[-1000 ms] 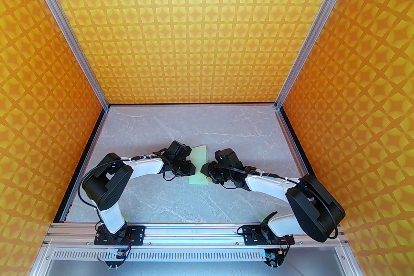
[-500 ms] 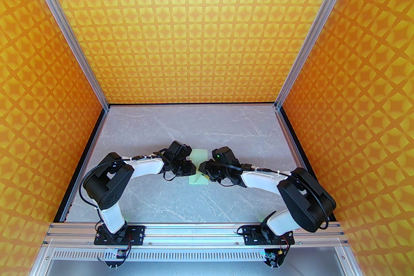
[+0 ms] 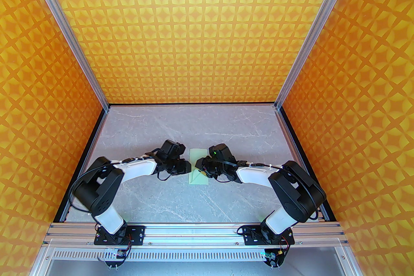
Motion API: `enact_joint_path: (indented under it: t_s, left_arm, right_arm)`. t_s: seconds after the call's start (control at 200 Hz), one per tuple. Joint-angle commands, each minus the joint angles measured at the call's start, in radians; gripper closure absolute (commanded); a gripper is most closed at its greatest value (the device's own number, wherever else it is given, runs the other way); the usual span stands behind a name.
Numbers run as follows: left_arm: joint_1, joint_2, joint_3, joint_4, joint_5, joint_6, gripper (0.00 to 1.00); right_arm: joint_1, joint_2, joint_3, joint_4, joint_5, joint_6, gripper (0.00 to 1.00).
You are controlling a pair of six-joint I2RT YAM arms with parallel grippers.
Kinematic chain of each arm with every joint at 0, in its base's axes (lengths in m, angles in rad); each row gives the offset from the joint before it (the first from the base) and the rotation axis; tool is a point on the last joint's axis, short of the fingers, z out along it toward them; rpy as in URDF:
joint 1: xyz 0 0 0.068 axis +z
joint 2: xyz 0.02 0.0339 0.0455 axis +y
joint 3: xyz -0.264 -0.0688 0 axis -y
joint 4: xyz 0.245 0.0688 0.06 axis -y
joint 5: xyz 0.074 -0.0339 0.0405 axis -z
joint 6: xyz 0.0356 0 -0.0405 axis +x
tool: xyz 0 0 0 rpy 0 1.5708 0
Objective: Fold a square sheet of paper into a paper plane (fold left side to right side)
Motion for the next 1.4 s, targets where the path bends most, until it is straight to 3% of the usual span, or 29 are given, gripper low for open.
enact_joint_path:
  t_s: [0.0, 0.36, 0.61, 0.805, 1.395]
  left_arm:
    - [0.006, -0.035, -0.039, 0.041, 0.017, -0.014, 0.65]
    - [-0.012, -0.022, -0.069, 0.132, 0.073, -0.021, 0.59]
    - [-0.018, 0.029, -0.057, 0.166, 0.078, -0.030, 0.65]
    - [-0.017, 0.063, -0.052, 0.221, 0.078, -0.070, 0.77]
    - [-0.016, 0.097, -0.053, 0.267, 0.078, -0.104, 0.80]
  right_arm:
    - [-0.001, 0.024, 0.031, 0.014, 0.008, 0.005, 0.61]
    - [-0.001, 0.038, 0.040, 0.011, 0.001, 0.002, 0.53]
    - [-0.001, 0.034, 0.034, 0.007, 0.004, 0.003, 0.54]
    - [-0.001, 0.034, 0.032, 0.013, 0.006, 0.008, 0.56]
    - [-0.001, 0.032, 0.022, 0.021, 0.003, 0.011, 0.57]
